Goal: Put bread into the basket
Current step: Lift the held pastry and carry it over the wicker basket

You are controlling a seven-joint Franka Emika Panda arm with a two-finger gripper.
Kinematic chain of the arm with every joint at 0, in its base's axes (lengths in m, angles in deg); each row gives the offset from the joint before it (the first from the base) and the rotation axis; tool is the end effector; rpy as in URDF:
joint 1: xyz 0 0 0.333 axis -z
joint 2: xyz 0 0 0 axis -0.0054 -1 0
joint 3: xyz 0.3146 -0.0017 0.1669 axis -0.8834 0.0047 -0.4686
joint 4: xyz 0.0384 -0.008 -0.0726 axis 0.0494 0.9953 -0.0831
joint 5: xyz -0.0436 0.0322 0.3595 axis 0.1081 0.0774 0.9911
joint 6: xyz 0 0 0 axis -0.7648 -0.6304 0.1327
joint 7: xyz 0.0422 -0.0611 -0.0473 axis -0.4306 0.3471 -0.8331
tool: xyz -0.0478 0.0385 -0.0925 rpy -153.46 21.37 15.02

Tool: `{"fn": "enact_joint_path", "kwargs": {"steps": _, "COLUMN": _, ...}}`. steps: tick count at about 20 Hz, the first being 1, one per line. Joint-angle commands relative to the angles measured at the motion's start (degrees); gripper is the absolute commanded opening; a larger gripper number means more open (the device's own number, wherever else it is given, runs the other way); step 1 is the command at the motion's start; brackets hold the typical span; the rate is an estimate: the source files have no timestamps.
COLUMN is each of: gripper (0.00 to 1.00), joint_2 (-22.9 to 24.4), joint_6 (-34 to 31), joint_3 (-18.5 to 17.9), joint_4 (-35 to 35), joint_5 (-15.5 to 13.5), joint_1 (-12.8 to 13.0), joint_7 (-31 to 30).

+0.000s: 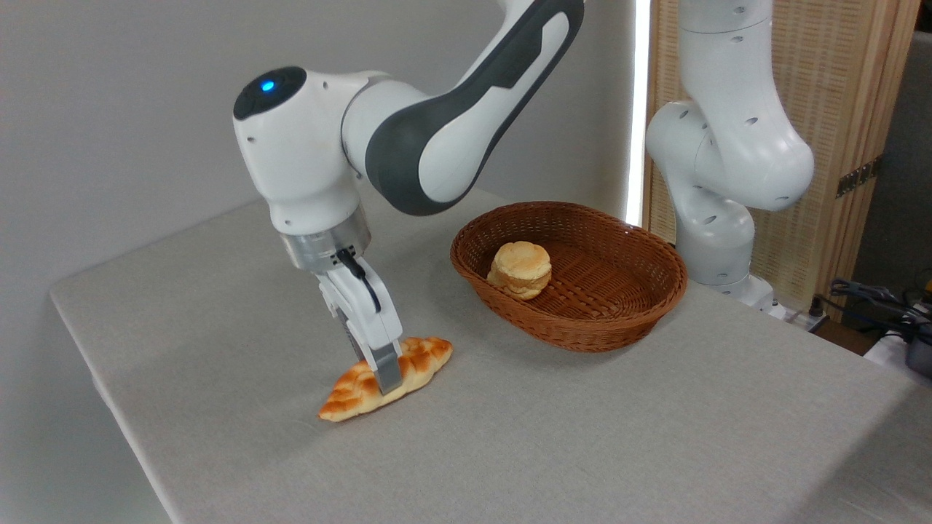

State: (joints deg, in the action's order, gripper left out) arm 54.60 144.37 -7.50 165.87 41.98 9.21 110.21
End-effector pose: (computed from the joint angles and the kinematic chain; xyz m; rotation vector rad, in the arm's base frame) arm 0.5524 -0.0794 0.4676 2.7173 -1.3449 -0.0882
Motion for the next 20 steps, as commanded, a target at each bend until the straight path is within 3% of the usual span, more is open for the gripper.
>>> {"fn": "enact_joint_path", "kwargs": {"steps": 1, "gripper": 0.56, "joint_2": 4.72, "joint_6": 0.68, "joint_3": -0.10, "joint_4": 0.49, "joint_5": -0.25, "joint_1": -0.03, "joint_7": 0.45}}
{"fn": "enact_joint_path", "kwargs": {"steps": 3, "gripper": 0.56, "joint_2": 7.35, "joint_6": 0.33, "joint_3": -0.10, "joint_4": 0.49, "joint_5": -0.34, "joint_1": -0.03, "joint_7": 0.54}}
{"fn": "enact_joint_path", "kwargs": {"steps": 9, "gripper": 0.58, "joint_2": 15.09, "joint_6": -9.50, "joint_3": -0.18, "joint_4": 1.36, "joint_5": -0.34, "joint_1": -0.03, "joint_7": 0.45}}
{"fn": "enact_joint_path", "kwargs": {"steps": 15, "gripper": 0.61, "joint_2": 25.02, "joint_6": -15.13, "joint_3": -0.98, "joint_4": 9.18, "joint_5": 0.10, "joint_1": -0.29, "joint_7": -0.42}}
{"fn": "enact_joint_path", "kwargs": {"steps": 19, "gripper": 0.66, "joint_2": 30.29, "joint_6": -19.44, "joint_3": -1.67, "joint_4": 14.89, "joint_5": 0.45, "joint_1": -0.56, "joint_7": -0.69}}
{"fn": "enact_joint_path", "kwargs": {"steps": 20, "gripper": 0.74, "joint_2": 31.17, "joint_6": -20.23, "joint_3": -2.55, "joint_4": 16.12, "joint_5": 0.45, "joint_1": -0.56, "joint_7": -1.74}}
